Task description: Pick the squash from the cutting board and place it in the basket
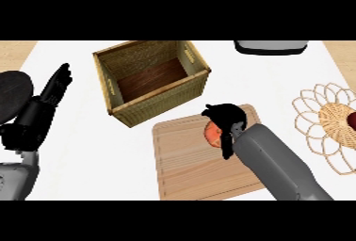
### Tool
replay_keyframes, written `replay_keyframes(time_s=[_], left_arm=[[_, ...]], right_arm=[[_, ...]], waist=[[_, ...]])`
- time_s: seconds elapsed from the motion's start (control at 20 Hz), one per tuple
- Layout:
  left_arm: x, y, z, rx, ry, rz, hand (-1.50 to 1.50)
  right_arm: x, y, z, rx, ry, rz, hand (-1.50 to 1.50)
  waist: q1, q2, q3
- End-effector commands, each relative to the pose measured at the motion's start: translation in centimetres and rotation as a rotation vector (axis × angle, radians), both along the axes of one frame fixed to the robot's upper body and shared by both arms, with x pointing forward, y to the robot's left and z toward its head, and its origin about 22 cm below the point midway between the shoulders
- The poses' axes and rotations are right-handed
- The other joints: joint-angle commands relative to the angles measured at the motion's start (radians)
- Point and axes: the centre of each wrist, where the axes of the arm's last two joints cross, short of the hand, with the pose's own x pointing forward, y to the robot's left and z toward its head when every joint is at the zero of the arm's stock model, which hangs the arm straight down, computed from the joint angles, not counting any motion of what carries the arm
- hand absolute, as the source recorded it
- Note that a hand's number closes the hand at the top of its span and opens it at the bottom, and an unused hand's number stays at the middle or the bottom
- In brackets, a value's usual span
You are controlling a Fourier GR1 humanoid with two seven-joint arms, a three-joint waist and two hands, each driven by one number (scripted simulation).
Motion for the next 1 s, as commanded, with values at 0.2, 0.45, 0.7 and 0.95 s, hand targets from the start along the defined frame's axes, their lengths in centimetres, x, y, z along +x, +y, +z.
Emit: replay_keyframes(time_s=[0.2, 0.45, 0.7, 0.95], left_arm=[[-0.9, -1.5, 0.3, -0.007, 0.006, -0.006, 0.00], [-0.8, -0.8, -0.7, -0.001, 0.010, -0.021, 0.00], [-0.4, -0.3, -1.1, 0.001, -0.014, 0.014, 0.00], [-1.2, 1.8, -1.5, 0.027, 0.037, 0.106, 0.00]], right_arm=[[-0.2, -1.6, -3.0, 0.026, 0.019, 0.015, 1.50], [-0.4, 0.1, -5.1, 0.019, -0.025, 0.081, 1.50], [0.3, -1.0, -3.4, 0.048, -0.155, 0.111, 1.50], [0.7, -4.5, -3.4, -0.129, -0.237, -0.664, 1.50]], waist=[[0.000, 0.004, 0.002], [0.003, 0.006, 0.002], [-0.002, 0.004, 0.001], [-0.118, -0.047, -0.005]])
